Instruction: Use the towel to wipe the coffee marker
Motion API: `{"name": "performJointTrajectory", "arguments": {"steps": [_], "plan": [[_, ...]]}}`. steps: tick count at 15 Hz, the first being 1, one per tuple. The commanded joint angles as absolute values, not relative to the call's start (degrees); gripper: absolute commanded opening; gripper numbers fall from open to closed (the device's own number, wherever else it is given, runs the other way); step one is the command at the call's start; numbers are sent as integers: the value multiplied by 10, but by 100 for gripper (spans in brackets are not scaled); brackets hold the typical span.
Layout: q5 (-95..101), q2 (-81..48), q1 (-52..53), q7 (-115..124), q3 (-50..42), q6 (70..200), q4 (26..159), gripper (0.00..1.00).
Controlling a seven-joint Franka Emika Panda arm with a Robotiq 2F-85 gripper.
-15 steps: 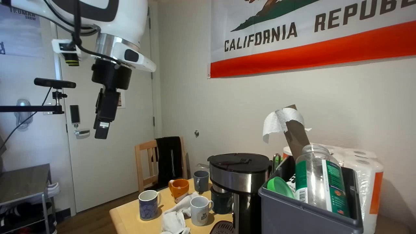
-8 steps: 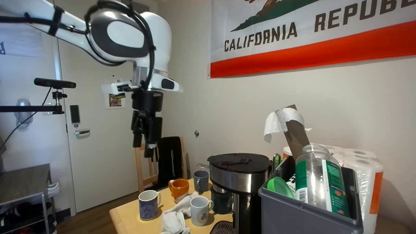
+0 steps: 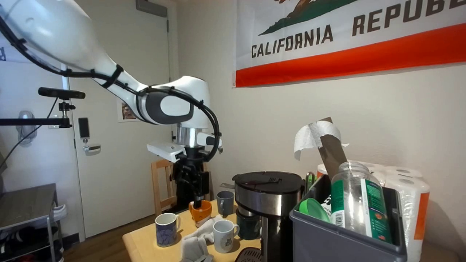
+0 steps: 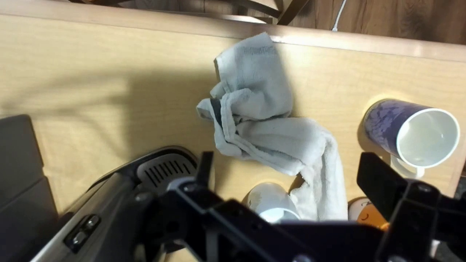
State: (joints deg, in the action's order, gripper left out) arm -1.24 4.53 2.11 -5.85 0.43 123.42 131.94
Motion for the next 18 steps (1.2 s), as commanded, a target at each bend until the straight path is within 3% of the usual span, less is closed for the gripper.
{"name": "performJointTrajectory", "arguments": {"steps": [1, 18], "plan": [[-28, -25, 28, -80, 16, 1291, 1318, 100], [109, -253, 108, 113, 16, 1386, 1243, 100]]}}
